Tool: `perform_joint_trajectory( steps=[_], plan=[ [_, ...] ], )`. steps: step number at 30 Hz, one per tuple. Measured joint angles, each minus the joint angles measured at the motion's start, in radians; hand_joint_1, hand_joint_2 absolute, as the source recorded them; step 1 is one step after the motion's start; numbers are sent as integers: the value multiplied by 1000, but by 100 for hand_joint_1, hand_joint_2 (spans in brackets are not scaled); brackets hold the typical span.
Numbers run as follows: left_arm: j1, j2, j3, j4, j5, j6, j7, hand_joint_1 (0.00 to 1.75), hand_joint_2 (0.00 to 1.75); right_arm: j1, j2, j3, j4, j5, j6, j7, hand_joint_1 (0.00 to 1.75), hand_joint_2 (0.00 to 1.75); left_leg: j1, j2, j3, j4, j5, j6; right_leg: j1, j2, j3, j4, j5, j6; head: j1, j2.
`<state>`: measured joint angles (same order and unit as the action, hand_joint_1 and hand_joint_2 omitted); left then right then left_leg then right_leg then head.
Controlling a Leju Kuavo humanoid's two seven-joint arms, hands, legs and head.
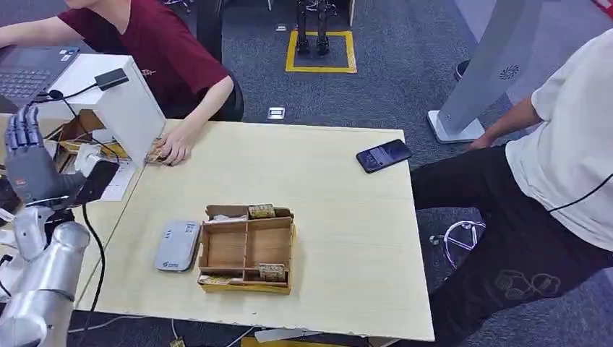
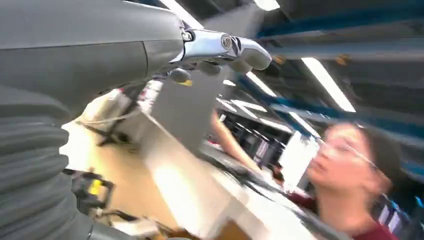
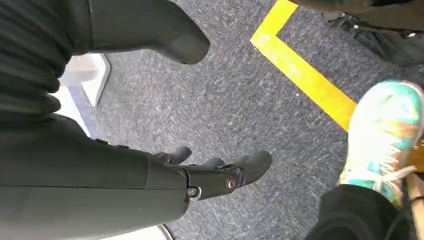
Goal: Pass the card to the sensor for recognition and then transmit it.
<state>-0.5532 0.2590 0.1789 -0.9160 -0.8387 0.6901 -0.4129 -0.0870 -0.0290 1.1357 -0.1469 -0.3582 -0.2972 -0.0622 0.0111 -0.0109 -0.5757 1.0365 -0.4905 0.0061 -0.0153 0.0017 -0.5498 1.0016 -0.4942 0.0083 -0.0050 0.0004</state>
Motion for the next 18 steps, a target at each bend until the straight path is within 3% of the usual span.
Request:
perform_joint_trajectory(
  steps=[2,5,12,18],
  plan=[
    [13,8,92,13,60,1,-47,0,175,10,0,0,0,-3,0,0,0,175,0,0,0,0,0,0,0,0,-1,0,0,0,0,0],
    [28,20,167,25,72,7,-61,0,175,16,0,0,0,-5,-3,0,0,175,0,-2,-1,0,0,0,0,-3,0,0,-1,0,0,0],
    [36,24,239,45,74,8,-66,0,175,17,0,0,0,-5,-3,0,0,175,0,-2,-1,0,0,0,-1,-3,0,-1,1,1,0,0],
    [40,24,255,48,62,8,-69,0,175,17,0,0,0,-8,-3,0,0,175,0,-2,-2,0,0,0,-1,-3,0,-1,1,1,0,0]
  ],
)
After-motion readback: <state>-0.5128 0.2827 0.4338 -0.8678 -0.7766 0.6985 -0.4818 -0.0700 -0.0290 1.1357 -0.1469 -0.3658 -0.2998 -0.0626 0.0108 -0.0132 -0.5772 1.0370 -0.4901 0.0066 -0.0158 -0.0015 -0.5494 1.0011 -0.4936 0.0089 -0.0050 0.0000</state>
